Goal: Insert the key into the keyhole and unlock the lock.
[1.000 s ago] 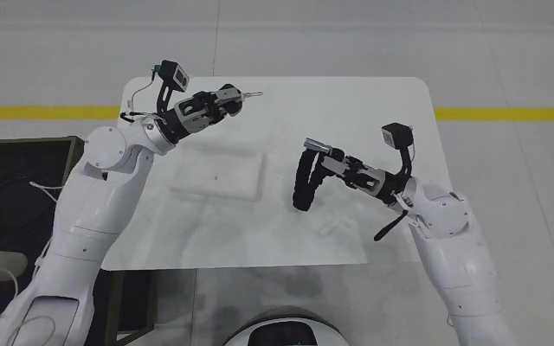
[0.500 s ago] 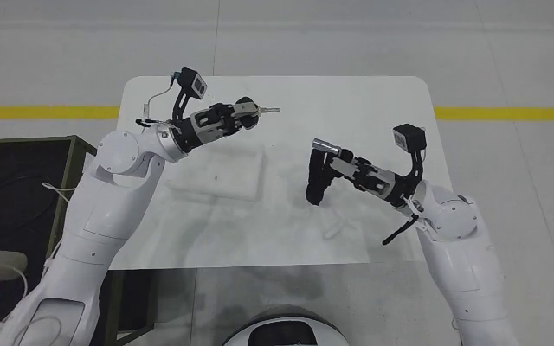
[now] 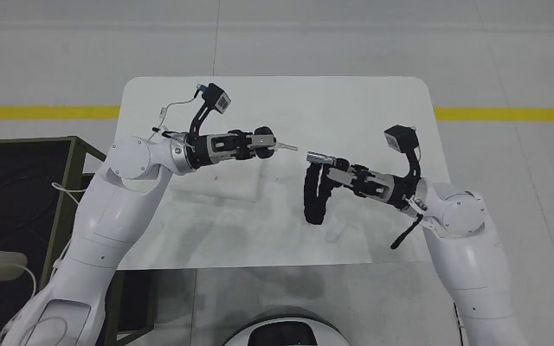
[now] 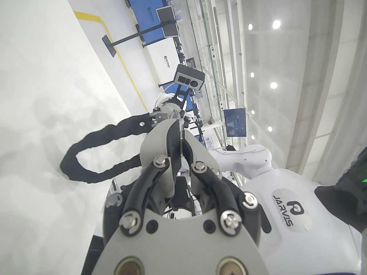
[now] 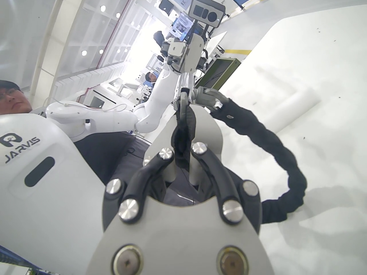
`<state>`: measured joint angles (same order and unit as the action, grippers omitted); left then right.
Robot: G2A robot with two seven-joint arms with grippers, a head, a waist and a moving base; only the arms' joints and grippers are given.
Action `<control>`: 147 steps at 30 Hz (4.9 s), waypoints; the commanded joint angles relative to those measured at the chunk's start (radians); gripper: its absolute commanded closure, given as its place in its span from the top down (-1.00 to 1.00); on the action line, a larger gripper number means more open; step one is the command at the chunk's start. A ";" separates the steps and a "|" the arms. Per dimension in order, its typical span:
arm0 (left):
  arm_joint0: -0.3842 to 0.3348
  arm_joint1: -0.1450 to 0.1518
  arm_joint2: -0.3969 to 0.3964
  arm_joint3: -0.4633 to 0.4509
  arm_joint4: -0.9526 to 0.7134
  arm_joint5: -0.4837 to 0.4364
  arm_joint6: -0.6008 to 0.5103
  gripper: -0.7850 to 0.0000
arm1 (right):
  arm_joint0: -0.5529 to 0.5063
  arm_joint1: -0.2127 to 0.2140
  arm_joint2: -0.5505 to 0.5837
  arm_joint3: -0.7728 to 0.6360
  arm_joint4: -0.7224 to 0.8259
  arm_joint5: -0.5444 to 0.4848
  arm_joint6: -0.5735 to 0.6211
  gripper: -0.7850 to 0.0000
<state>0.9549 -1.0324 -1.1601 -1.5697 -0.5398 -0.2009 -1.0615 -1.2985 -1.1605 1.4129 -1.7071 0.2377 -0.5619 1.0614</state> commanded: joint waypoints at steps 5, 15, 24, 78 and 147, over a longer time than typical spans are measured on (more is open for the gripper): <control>-0.001 -0.012 0.005 0.000 0.040 0.026 -0.009 -1.00 | 0.003 0.005 0.001 -0.007 -0.048 -0.013 -0.023 -1.00; 0.012 -0.032 -0.001 -0.013 0.082 0.037 0.004 -1.00 | 0.001 0.012 -0.009 -0.012 -0.054 -0.019 -0.044 -1.00; 0.022 -0.048 -0.011 -0.017 0.095 0.049 0.000 -1.00 | 0.001 0.018 -0.015 -0.009 -0.049 -0.028 -0.049 -1.00; 0.048 -0.114 -0.078 -0.042 0.185 0.051 -0.087 1.00 | 0.030 0.035 -0.078 -0.013 -0.025 0.018 -0.056 -1.00; 0.188 -0.128 -0.119 -0.284 1.076 -0.474 0.279 -1.00 | -0.061 0.065 0.004 -0.071 -0.065 0.085 -0.091 -1.00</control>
<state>1.1407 -1.1603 -1.2816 -1.8536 0.4976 -0.6514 -0.8100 -1.3594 -1.0962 1.4162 -1.7779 0.1720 -0.4776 0.9711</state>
